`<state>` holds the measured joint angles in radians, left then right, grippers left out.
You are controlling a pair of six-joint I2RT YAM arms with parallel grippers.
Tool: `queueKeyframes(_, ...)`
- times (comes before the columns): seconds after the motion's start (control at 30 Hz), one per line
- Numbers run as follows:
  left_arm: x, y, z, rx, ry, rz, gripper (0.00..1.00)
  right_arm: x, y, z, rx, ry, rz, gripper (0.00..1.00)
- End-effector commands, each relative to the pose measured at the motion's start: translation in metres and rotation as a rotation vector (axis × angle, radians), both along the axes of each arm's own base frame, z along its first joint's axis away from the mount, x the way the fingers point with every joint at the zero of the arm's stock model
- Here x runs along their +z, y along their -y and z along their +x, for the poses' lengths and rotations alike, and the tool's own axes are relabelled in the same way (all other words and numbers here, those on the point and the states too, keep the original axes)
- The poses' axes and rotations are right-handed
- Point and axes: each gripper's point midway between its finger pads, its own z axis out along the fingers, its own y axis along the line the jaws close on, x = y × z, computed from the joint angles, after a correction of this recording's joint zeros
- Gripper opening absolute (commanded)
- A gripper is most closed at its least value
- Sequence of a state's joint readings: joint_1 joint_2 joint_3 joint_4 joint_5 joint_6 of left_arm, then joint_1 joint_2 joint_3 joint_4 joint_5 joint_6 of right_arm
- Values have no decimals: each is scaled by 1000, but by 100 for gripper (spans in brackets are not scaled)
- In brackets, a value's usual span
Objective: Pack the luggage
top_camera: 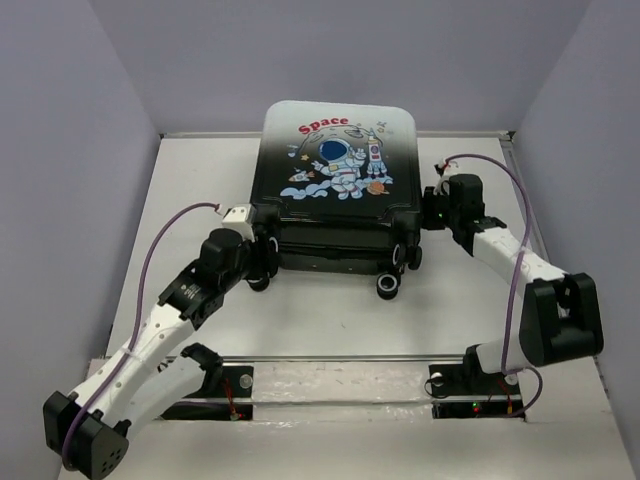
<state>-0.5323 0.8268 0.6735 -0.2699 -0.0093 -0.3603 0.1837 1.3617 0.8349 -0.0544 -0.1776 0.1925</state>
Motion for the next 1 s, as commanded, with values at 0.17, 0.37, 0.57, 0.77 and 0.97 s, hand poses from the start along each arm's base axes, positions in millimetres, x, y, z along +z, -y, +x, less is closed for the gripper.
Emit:
queueKeyframes(0.17,54,64,-30,-218,119,-392,6,126,-111,27,417,192,333,72)
queueKeyframes(0.37,67,65,-23,-174,157,-472,6,148,-68,4,236,284,206,92)
queueKeyframes(0.57,84,57,-20,-108,204,-557,6,121,-45,-72,178,379,291,43)
queueKeyframes(0.77,100,57,-21,-90,222,-649,6,64,-50,-106,219,397,400,7)
queueKeyframes(0.97,109,54,-23,-79,237,-688,6,33,-36,-107,115,434,433,50)
